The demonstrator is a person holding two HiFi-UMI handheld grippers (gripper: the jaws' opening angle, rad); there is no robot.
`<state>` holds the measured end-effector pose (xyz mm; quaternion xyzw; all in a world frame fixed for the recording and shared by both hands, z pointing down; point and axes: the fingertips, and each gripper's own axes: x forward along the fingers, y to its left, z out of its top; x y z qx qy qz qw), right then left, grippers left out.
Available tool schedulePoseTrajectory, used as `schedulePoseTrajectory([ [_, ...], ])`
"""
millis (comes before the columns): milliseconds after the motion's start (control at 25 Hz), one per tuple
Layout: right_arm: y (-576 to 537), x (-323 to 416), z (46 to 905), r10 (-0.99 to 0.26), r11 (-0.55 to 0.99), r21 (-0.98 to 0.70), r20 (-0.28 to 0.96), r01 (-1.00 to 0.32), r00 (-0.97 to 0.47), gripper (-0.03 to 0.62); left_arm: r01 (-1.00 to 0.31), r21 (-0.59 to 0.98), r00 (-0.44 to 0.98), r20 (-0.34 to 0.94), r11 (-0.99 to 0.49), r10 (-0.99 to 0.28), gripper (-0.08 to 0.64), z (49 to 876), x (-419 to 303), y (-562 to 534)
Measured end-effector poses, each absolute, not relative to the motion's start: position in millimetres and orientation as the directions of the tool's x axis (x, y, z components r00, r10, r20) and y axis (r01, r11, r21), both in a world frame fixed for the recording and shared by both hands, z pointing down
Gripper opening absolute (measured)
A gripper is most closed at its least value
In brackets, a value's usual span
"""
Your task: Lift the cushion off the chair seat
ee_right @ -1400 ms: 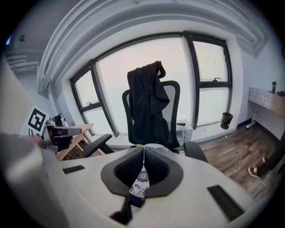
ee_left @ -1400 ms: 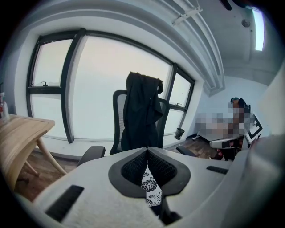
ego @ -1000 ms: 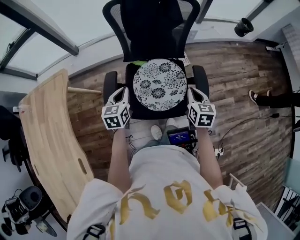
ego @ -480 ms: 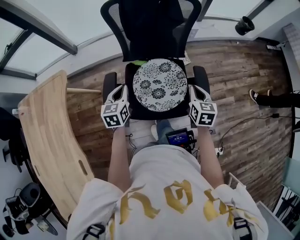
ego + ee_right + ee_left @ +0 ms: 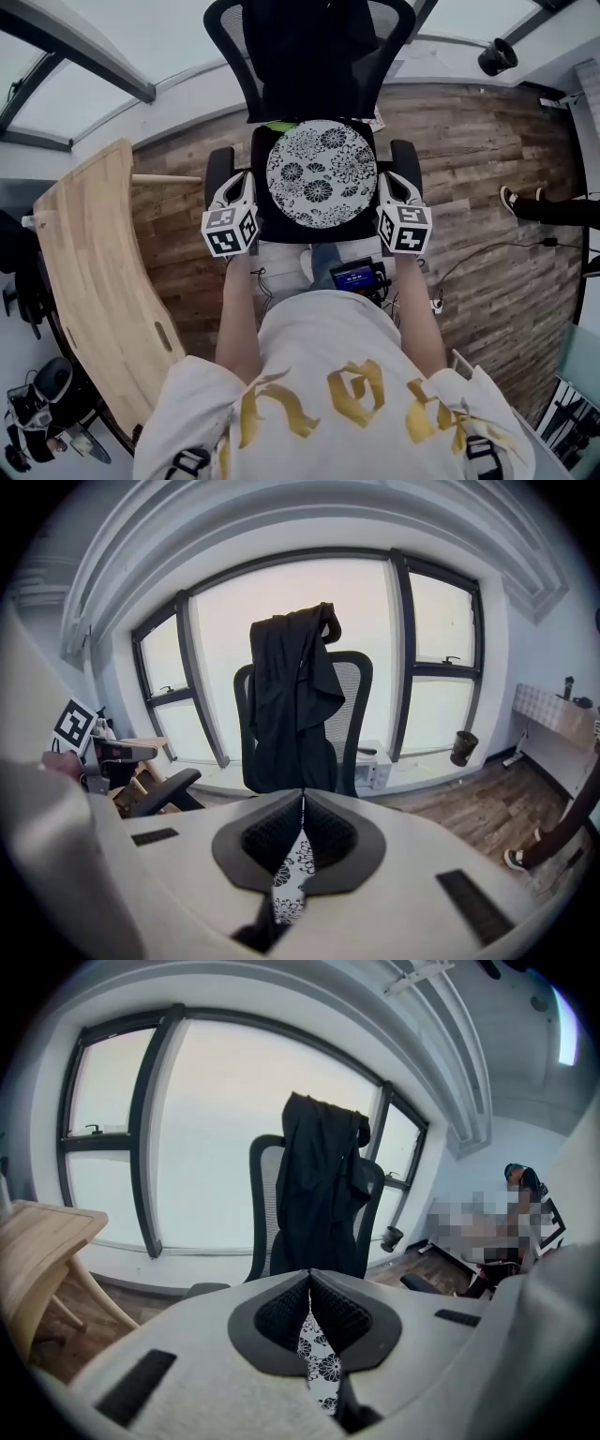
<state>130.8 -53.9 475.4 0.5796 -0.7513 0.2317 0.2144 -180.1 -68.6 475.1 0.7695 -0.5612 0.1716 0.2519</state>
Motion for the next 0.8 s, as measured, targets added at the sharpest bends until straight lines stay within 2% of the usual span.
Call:
schedulePoseTrajectory([
  [800, -81.9, 140.1, 538.6, -0.674, 0.207, -0.082, 0.710, -0.975, -0.203, 0.012, -0.964, 0.198, 0.266, 0.693, -0.178, -0.670, 0.012, 548.2, -178.9, -78.0],
])
